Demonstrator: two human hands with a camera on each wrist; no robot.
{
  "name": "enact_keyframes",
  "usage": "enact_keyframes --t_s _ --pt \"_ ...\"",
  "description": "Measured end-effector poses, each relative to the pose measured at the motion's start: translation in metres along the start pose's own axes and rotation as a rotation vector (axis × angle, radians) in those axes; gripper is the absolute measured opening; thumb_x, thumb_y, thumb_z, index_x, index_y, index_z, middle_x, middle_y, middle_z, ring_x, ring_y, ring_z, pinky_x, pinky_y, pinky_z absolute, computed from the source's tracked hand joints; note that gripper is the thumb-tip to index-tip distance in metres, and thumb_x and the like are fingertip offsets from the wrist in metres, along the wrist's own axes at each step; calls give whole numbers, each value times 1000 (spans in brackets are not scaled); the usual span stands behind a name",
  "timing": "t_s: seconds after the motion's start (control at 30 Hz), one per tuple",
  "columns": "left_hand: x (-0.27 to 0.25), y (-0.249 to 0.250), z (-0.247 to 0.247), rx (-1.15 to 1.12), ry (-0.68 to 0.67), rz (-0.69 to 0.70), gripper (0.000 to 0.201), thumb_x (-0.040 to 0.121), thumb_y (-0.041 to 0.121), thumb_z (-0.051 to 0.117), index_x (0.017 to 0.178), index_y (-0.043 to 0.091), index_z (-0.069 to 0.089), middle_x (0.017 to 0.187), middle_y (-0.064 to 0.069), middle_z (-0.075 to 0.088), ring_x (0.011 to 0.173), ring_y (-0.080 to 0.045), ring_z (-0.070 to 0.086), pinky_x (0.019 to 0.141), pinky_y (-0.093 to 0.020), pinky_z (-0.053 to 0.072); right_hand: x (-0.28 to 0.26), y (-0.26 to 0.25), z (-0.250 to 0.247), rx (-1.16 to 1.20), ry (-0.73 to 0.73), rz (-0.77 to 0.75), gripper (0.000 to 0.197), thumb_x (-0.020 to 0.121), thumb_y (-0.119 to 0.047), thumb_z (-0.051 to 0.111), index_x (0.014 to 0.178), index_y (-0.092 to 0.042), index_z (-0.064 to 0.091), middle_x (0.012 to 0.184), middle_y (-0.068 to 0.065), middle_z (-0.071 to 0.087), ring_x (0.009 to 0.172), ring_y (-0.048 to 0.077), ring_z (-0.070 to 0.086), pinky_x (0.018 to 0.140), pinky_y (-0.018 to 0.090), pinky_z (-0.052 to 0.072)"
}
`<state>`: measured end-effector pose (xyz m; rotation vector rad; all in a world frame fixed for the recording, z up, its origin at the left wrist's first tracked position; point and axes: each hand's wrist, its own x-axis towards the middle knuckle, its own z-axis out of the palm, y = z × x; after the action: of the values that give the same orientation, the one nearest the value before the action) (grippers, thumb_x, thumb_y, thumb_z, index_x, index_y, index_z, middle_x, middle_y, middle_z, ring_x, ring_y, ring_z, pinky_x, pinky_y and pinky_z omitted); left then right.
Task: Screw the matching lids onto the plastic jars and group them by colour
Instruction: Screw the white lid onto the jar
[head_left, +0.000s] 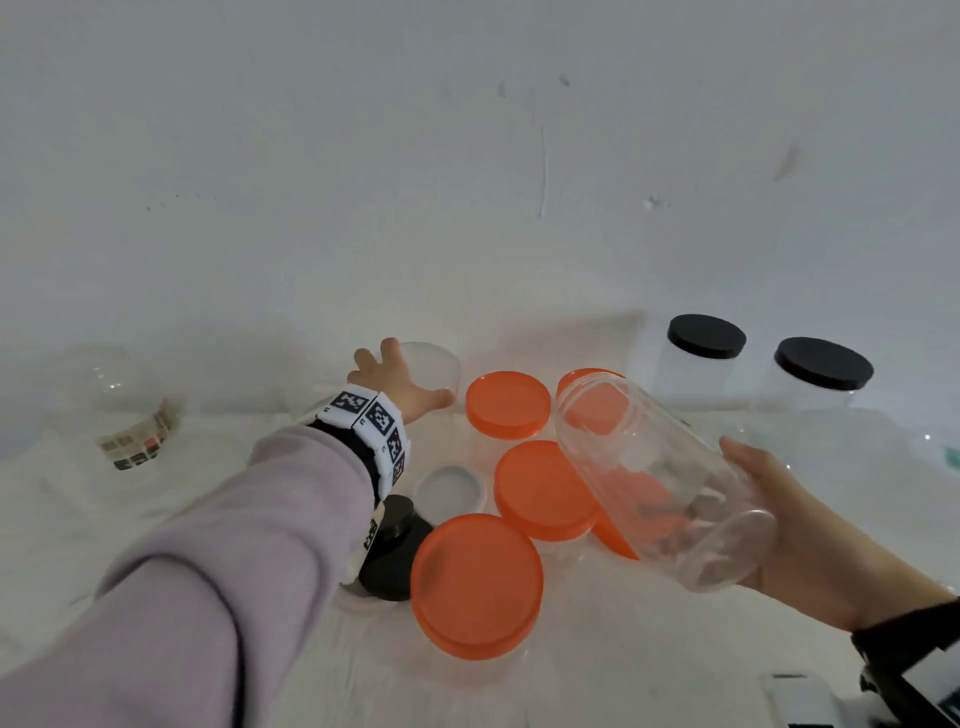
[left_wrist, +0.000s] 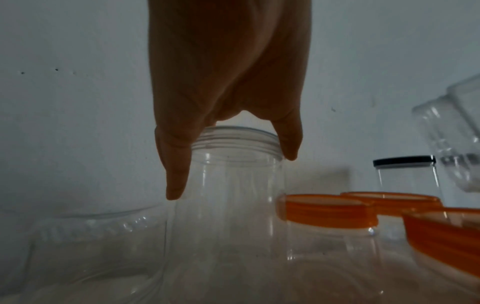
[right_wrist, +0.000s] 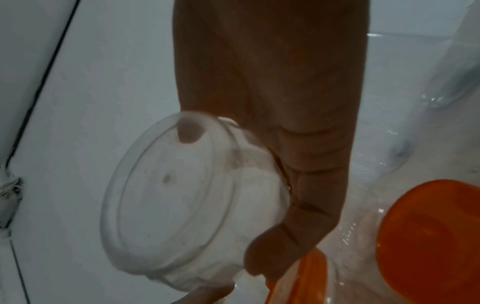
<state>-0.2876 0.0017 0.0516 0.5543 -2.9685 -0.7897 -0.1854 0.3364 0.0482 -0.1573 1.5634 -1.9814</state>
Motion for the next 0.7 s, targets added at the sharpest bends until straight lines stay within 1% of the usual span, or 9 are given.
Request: enact_keyframes --t_s 0.07,0.13,0.23,0.3,0.4,0.5,0.6,0.67,0.7 --pt "3 1 6 43 -15 -5 103 73 60 70 147 16 15 140 -16 25 127 -41 36 102 -49 36 -2 4 -5 28 -6 5 77 59 -65 76 124 -27 64 128 15 62 105 29 67 72 33 56" --pt "4 3 10 62 -17 -11 104 73 64 68 147 17 13 140 -15 24 126 -42 37 101 -50 38 -2 8 -10 54 6 8 79 55 -62 80 121 -21 66 123 19 64 97 29 68 69 33 56" --pt "3 7 15 79 -46 -11 103 76 63 67 148 15 11 141 -16 21 121 -40 45 94 -44 42 -4 13 -15 65 11 21 85 48 -55 86 120 -13 67 122 21 64 98 33 68 68 34 56" --pt "1 9 15 78 -60 -15 101 79 59 66 148 12 11 142 -17 20 120 -39 47 95 -42 44 -4 17 -17 93 15 18 89 48 -46 89 124 -9 62 124 22 62 104 41 64 70 42 57" --pt "-3 10 12 73 -53 8 96 82 53 66 147 8 12 144 -17 19 125 -39 43 100 -44 42 -5 18 -17 100 -20 -12 65 59 -31 81 121 -14 66 126 23 59 111 48 58 80 56 54" --pt "-9 11 9 180 5 102 87 83 44 69 146 9 18 146 -15 19 130 -36 34 102 -43 40 -5 20 -17 61 -32 -28 58 60 -30 78 117 -21 69 121 16 63 110 43 61 79 52 54" --pt "-15 12 7 359 78 271 68 83 41 69 134 10 36 135 -12 33 123 -30 33 95 -39 43 -3 25 -19 85 28 -4 52 66 -24 69 118 -23 69 120 16 65 104 40 64 77 53 56" --pt "-18 11 6 366 27 414 47 85 35 68 120 11 49 124 -8 45 113 -24 42 88 -32 43 -3 28 -20 111 49 26 58 65 -34 74 120 -19 67 123 21 63 103 39 64 82 52 54" --pt "-20 10 7 343 -49 464 39 86 33 68 115 11 52 120 -7 50 106 -20 46 85 -29 41 -4 29 -20 101 44 31 68 57 -42 81 119 -18 67 124 23 62 101 37 65 81 48 53"
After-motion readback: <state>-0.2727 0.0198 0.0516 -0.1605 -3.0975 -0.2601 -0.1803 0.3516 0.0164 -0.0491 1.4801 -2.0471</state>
